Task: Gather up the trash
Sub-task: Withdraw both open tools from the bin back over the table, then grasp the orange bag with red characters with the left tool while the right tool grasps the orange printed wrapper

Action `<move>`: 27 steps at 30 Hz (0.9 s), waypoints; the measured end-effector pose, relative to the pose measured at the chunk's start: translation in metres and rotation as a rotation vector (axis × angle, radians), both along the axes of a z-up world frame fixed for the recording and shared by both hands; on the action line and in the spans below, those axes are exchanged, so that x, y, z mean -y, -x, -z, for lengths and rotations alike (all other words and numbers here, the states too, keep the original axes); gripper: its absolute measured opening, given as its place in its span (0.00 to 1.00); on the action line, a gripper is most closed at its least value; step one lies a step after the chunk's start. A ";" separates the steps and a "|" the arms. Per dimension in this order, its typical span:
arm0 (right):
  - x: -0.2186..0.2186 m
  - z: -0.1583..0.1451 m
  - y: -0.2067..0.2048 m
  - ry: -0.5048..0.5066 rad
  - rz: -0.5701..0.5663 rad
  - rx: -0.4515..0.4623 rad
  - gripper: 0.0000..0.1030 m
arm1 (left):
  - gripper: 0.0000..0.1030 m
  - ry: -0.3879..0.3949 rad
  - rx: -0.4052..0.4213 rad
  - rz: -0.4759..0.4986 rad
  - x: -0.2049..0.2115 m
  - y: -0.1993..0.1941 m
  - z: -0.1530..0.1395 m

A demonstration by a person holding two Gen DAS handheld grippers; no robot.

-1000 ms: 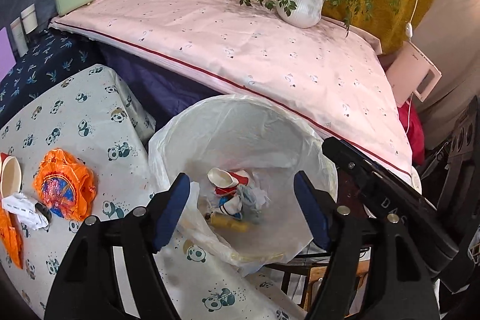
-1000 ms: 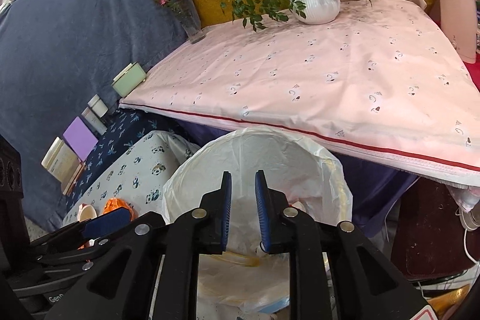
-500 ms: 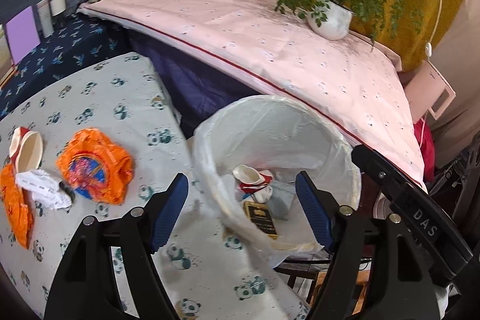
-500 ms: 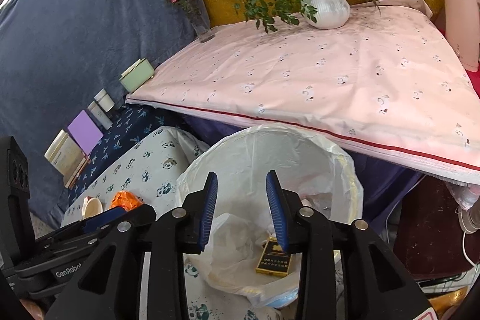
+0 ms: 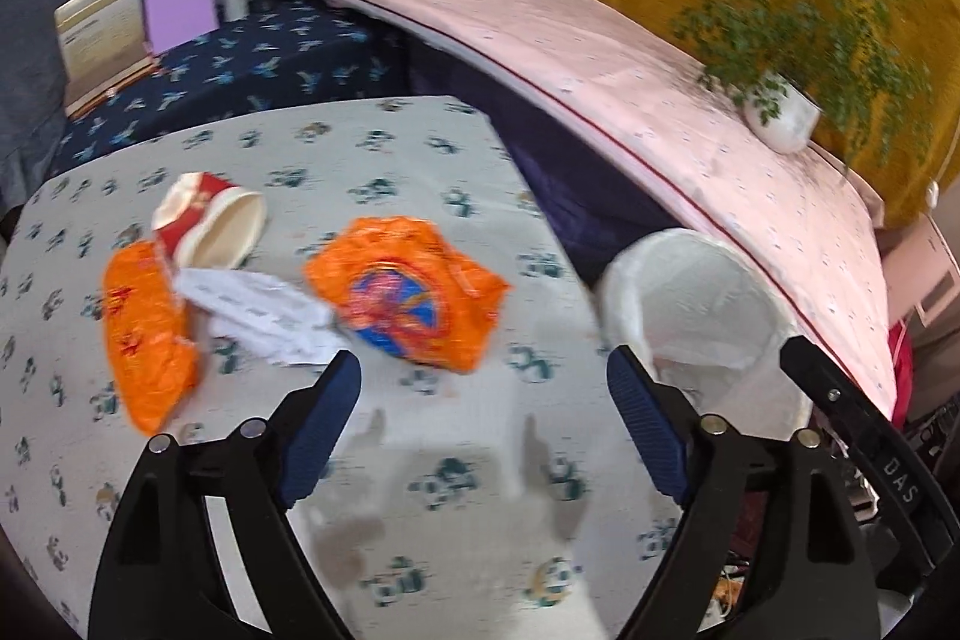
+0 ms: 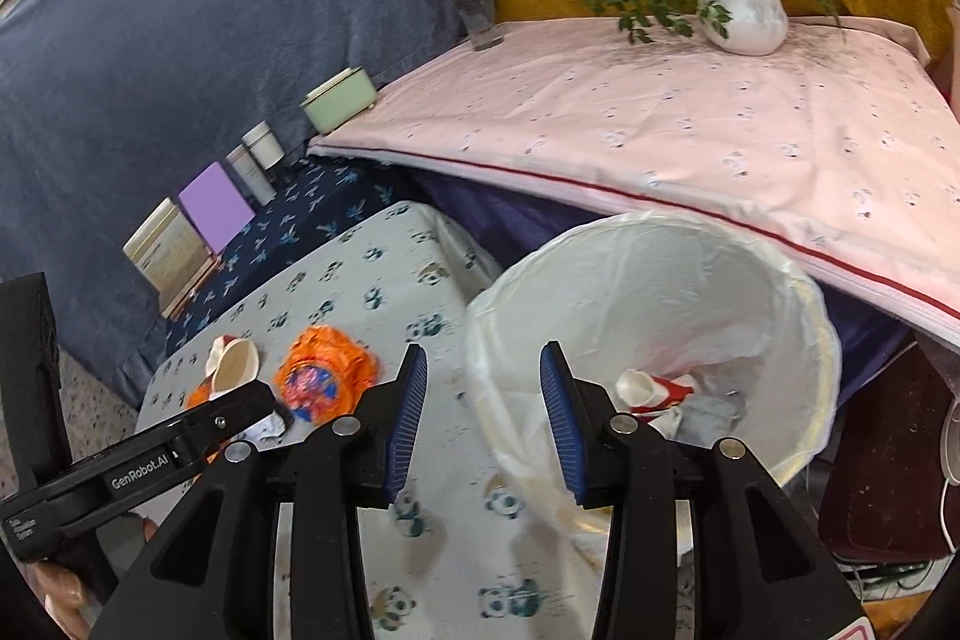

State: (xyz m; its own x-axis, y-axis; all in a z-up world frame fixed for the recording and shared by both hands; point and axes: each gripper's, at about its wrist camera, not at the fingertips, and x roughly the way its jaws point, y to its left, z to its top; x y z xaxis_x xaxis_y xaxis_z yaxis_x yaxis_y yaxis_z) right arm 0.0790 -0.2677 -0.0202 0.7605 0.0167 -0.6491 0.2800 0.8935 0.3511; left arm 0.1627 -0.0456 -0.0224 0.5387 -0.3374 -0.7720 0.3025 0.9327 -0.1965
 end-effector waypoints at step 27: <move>-0.116 0.052 -0.097 0.049 -0.196 -0.131 0.50 | 0.88 -0.049 -0.126 -0.336 -0.179 -0.060 0.068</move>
State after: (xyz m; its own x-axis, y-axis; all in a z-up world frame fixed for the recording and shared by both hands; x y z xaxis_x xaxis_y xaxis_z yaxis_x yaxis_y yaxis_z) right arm 0.1756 -0.1513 -0.0718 0.6550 0.1217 -0.7458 0.1400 0.9503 0.2781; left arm 0.2229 0.1336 -0.0905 0.5128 -0.1191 -0.8502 -0.0458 0.9851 -0.1656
